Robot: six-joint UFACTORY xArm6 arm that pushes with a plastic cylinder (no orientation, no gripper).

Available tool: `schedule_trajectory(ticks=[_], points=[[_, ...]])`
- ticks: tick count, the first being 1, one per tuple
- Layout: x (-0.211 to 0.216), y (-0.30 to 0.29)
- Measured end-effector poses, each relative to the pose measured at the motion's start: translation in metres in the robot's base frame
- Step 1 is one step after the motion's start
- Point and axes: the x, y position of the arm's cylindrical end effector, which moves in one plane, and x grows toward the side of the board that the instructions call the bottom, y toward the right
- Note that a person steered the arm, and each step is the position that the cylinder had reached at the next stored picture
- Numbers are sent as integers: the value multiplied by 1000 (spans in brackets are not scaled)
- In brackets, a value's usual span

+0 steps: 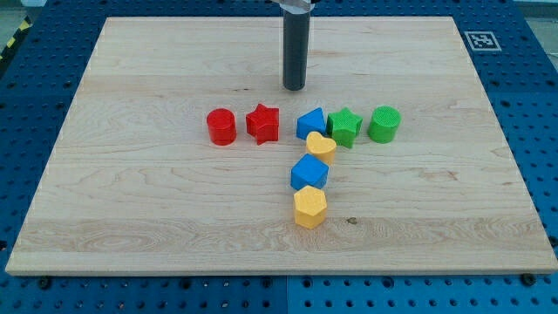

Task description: Move your arm horizontally left to the red circle

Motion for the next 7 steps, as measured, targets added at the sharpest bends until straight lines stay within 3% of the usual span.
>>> schedule_trajectory(ticks=[4, 7], points=[[0, 0], [35, 0]])
